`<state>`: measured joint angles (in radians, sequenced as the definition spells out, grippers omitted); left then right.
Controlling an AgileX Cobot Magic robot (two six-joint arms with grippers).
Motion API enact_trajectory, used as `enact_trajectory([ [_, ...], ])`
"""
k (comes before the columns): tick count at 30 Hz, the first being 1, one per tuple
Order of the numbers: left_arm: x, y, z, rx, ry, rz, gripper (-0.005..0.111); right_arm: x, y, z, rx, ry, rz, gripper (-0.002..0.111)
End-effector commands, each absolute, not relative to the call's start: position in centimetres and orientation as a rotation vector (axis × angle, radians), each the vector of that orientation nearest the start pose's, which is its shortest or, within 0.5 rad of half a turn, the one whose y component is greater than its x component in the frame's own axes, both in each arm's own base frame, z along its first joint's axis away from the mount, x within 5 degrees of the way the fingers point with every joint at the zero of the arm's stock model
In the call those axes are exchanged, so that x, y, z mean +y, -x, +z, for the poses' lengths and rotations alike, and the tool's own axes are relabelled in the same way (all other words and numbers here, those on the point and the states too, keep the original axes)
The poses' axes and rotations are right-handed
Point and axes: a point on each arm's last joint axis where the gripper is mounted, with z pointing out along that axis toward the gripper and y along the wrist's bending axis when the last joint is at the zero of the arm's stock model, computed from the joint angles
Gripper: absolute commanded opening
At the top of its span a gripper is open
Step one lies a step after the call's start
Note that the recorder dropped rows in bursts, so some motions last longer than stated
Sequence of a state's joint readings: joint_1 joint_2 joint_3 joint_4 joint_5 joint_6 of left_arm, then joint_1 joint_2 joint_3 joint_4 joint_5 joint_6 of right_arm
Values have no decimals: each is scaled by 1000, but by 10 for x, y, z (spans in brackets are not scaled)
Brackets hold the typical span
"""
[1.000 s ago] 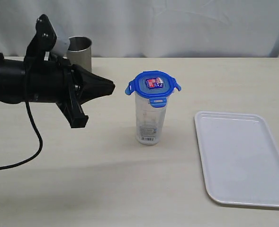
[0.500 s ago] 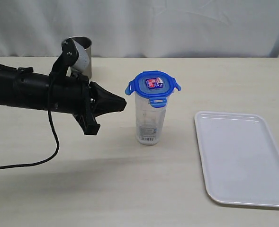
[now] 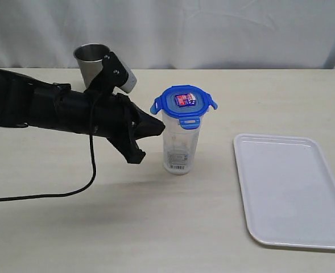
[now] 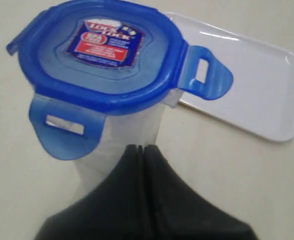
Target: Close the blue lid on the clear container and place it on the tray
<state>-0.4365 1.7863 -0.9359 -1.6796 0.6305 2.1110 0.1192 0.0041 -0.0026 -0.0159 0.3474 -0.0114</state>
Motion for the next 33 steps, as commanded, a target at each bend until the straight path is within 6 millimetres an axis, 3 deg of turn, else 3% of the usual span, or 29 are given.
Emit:
enact_trajectory([
  [1, -198, -298, 187, 1830, -1209, -678, 0, 6, -53, 182, 1826, 119, 60, 4],
  [21, -200, -304, 193, 1829, -1142, -684, 0, 6, -53, 182, 1826, 119, 60, 4],
  [33, -192, -299, 180, 1876, -1226, -585, 0, 6, -53, 182, 1826, 119, 60, 4],
])
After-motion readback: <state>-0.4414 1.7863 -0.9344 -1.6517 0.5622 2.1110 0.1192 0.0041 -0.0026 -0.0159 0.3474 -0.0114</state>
